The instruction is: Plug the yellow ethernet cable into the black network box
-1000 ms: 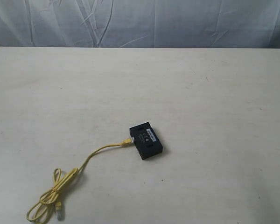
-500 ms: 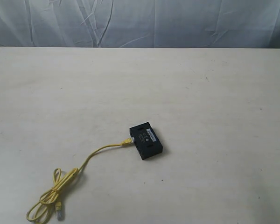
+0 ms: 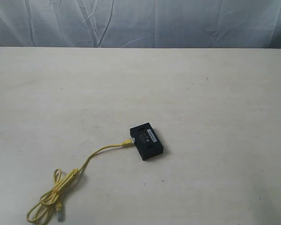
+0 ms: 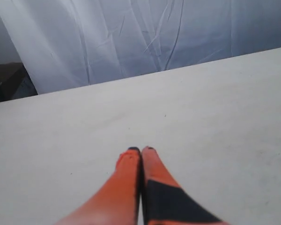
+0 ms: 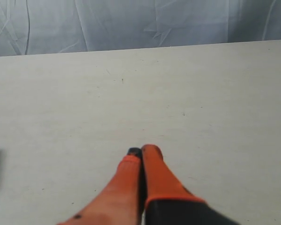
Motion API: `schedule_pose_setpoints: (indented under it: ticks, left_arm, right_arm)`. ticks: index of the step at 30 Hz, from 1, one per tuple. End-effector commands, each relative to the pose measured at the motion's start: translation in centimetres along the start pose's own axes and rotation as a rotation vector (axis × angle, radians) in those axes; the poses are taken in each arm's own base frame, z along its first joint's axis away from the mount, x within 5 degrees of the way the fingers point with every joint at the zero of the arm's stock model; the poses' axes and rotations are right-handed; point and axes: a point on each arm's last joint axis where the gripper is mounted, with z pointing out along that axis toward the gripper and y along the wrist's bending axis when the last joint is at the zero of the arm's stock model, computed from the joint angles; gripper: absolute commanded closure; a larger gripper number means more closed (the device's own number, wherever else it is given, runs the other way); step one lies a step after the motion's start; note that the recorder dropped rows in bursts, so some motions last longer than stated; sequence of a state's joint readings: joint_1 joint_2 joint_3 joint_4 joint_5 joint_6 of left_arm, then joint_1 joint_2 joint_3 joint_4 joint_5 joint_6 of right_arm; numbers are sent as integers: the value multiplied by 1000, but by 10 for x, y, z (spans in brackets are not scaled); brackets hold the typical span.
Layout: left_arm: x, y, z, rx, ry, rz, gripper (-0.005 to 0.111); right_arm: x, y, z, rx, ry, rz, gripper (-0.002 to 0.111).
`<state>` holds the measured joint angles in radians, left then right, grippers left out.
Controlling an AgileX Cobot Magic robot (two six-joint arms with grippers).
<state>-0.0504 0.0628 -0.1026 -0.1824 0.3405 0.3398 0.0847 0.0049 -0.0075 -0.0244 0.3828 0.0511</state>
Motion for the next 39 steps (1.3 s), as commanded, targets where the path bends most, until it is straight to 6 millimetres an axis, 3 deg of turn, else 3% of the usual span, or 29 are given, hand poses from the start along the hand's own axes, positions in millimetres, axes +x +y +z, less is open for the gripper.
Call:
schedule_pose_setpoints:
  ticks: [1,7,20,39]
  left_arm:
    - [27,-4,7,1,44,-1,107]
    - [27,-4,5,-2,2,-21,107]
    - [27,-4,5,0,4,-305,107]
    - [28,-2,5,-22,5,-300,107]
  right_arm:
    - [0,0,0,5,-14,3,109]
    - [0,0,0,5,-14,3,109]
    - [0,0,0,5,-14,3,109]
    - [0,0,0,5,-14,3,109]
